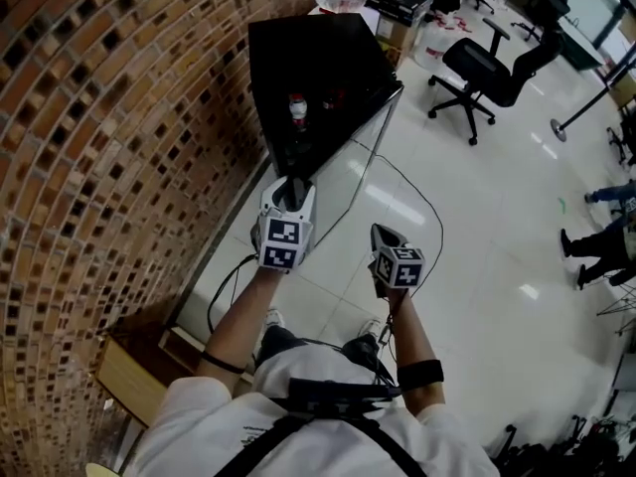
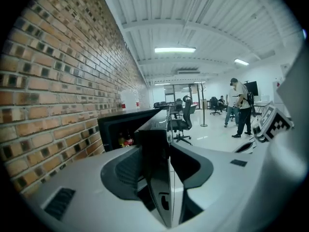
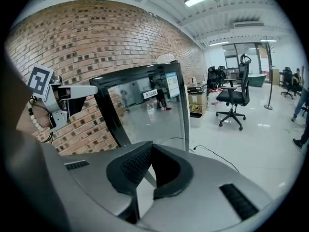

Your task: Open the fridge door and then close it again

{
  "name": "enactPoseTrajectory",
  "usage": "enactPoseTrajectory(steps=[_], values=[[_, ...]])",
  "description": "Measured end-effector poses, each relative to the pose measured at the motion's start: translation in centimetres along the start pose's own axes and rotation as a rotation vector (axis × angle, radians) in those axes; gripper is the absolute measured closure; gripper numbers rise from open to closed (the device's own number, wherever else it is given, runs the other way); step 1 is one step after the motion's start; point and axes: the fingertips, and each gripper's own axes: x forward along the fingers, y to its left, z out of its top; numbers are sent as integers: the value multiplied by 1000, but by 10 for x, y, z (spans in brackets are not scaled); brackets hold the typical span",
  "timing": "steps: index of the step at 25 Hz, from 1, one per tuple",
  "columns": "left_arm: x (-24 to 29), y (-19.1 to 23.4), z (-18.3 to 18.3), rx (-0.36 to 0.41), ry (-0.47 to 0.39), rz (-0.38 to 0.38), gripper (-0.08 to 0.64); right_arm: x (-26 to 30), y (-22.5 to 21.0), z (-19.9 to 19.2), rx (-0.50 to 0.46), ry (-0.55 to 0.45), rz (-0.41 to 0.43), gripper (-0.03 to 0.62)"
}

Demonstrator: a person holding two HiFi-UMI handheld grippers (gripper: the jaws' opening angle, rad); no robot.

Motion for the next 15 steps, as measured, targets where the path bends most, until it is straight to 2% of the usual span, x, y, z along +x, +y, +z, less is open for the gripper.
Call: enactPoseTrajectory(steps=[11,15], values=[[-21,-117,4,25,-24,-78,404,-48,-24,3,10,-40,7,592],[-22,-153,9,29,-23,-73,413,-70,-32,16,22,-83,14,592]])
